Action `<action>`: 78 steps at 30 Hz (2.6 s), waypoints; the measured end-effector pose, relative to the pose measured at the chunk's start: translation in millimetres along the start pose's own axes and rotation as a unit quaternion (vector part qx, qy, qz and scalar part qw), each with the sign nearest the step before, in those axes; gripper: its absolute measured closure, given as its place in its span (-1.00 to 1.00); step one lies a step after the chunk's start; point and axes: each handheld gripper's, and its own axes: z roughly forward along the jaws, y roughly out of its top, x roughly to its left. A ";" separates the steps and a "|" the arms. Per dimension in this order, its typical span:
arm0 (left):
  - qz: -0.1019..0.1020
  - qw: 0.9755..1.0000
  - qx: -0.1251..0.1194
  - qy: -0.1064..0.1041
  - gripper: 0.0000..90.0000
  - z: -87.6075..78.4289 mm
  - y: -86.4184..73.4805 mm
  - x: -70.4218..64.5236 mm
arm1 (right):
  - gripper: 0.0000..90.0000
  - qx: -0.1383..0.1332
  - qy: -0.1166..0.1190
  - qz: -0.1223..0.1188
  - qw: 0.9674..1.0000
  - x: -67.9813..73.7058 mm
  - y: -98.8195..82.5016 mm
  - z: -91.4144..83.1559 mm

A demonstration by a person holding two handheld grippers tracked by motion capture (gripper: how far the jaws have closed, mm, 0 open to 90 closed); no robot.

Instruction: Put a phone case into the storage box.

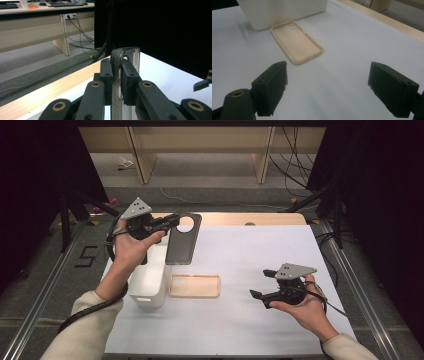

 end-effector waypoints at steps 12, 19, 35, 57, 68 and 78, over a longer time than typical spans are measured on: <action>0.002 1.000 -0.012 0.000 0.79 -6.1 -7.4 20.0 | -0.62 0.004 -0.005 0.002 1.000 -1.5 -2.7 -2.4; 0.017 1.000 -0.015 0.012 0.79 -9.6 -6.2 32.2 | -0.62 0.006 -0.008 0.003 1.000 -2.0 -4.0 -2.9; 0.034 0.999 -0.010 0.022 0.79 -13.0 -8.0 54.8 | -0.62 0.007 -0.006 0.006 1.000 -1.5 -6.0 -2.7; 0.038 0.998 -0.011 0.039 0.79 -14.5 -3.6 80.0 | -0.62 0.009 -0.002 0.007 1.000 -0.6 -7.1 -2.0; 0.031 0.998 -0.012 0.048 0.79 -13.0 -8.5 94.9 | -0.63 0.006 -0.002 0.008 1.000 -0.6 -6.9 -1.8; 0.028 0.999 -0.016 0.044 0.79 -6.3 -9.3 98.8 | -0.63 0.006 -0.002 0.009 1.000 -1.5 -7.2 -1.5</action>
